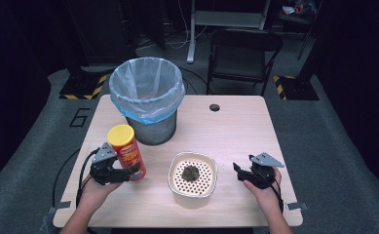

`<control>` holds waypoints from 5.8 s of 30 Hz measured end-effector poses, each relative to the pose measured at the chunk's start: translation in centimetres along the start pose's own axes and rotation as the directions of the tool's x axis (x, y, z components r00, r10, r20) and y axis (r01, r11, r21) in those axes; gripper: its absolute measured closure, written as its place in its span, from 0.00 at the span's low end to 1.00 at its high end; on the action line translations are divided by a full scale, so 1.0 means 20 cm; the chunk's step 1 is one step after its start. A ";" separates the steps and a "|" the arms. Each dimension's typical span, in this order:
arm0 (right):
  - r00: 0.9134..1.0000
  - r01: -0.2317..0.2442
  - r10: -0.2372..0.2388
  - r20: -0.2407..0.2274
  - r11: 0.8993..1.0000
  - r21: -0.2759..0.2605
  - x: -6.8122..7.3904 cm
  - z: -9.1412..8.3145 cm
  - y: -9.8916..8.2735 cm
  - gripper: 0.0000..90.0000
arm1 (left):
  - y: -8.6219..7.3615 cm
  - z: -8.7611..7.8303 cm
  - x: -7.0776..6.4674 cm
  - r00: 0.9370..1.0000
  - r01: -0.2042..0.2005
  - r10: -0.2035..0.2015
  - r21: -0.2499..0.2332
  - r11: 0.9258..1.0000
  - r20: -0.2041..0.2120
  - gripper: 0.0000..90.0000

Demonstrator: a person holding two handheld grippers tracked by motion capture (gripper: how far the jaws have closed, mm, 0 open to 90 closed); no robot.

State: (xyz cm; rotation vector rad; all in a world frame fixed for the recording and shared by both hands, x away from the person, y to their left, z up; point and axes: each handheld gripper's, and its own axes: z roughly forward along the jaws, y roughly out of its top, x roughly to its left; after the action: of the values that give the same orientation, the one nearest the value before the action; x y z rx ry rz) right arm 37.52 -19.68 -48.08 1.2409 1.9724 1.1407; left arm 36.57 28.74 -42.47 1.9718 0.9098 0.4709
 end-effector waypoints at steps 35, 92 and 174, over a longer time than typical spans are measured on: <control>1.000 0.017 -0.018 0.024 0.999 0.038 -0.04 0.03 -0.03 0.31 | 0.74 -0.31 -0.05 0.998 -0.058 0.058 -0.011 0.998 0.017 0.26; 1.000 0.018 -0.018 -0.001 0.999 0.042 -0.03 0.04 -0.04 0.32 | 1.33 -0.03 0.21 0.971 0.132 -0.137 -0.036 0.991 -0.198 0.26; 0.999 0.032 -0.031 -0.013 0.997 0.065 -0.01 0.07 -0.04 0.32 | 0.46 -0.19 0.20 0.993 0.117 -0.118 0.035 0.993 0.013 0.29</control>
State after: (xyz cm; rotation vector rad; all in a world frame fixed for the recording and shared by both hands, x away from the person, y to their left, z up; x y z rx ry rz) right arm 38.31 -19.55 -49.51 1.2340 2.0452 1.0785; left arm 40.64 30.86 -32.68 1.9373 1.0236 0.3746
